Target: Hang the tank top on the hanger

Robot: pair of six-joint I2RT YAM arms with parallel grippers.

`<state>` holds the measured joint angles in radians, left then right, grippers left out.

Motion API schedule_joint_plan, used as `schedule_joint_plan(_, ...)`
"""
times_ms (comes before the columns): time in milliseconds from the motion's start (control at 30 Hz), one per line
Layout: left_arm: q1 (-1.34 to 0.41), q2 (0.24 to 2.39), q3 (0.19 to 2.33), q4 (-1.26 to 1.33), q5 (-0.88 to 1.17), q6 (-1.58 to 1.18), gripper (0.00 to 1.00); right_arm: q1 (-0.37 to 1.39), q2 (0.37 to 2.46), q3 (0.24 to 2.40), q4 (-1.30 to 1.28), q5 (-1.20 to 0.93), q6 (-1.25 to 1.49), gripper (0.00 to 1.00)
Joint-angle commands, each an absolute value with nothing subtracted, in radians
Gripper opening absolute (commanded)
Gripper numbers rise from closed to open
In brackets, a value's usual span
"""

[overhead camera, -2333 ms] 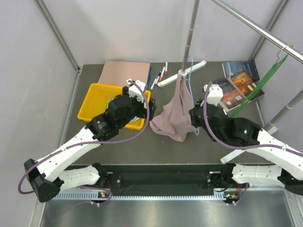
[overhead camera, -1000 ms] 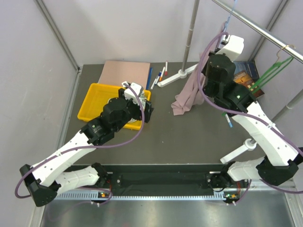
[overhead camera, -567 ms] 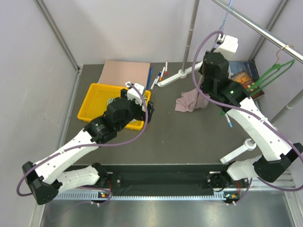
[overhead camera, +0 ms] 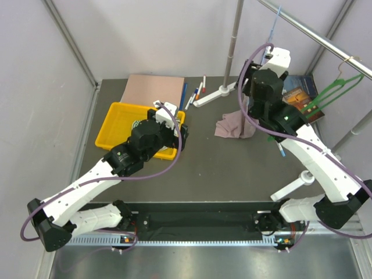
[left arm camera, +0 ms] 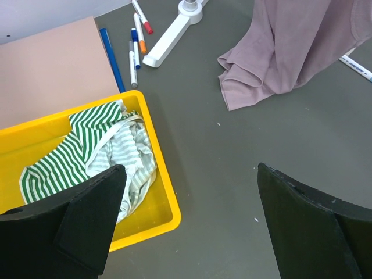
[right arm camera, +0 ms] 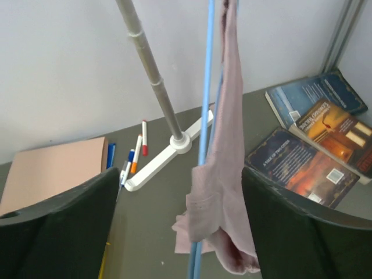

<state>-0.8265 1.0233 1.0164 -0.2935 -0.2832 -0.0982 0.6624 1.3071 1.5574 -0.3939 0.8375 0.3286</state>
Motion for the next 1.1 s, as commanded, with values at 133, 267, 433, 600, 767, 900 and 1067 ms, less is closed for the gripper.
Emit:
schedule_joint_plan(133,-0.825,0.985,1.000,-0.255,-0.370,-0.083,0.99,0.658,1.181,1.549,-0.385,0.718,0.266,1.00)
schedule_joint_plan(267,-0.824,0.968,0.991,-0.250,-0.405,-0.075,0.99,0.673,1.085,1.438,-0.301,0.608,0.224,1.00)
schedule_joint_plan(433,-0.824,0.928,0.980,-0.238,-0.442,-0.072,0.99,0.675,0.936,1.313,-0.170,0.229,0.152,1.00)
schedule_joint_plan(600,-0.825,0.901,0.996,-0.265,-0.544,-0.090,0.99,0.676,0.891,1.264,-0.227,-0.095,0.118,1.00)
schedule_joint_plan(767,-0.825,0.867,0.963,-0.262,-0.600,-0.098,0.99,0.689,0.824,1.100,-0.204,-0.231,0.124,1.00)
schedule_joint_plan(900,-0.825,0.841,0.948,-0.244,-0.603,-0.086,0.99,0.698,0.784,0.980,-0.180,-0.235,0.161,1.00)
schedule_joint_plan(1067,-0.825,0.827,0.931,-0.230,-0.615,-0.071,0.99,0.707,0.755,0.897,-0.149,-0.221,0.183,1.00)
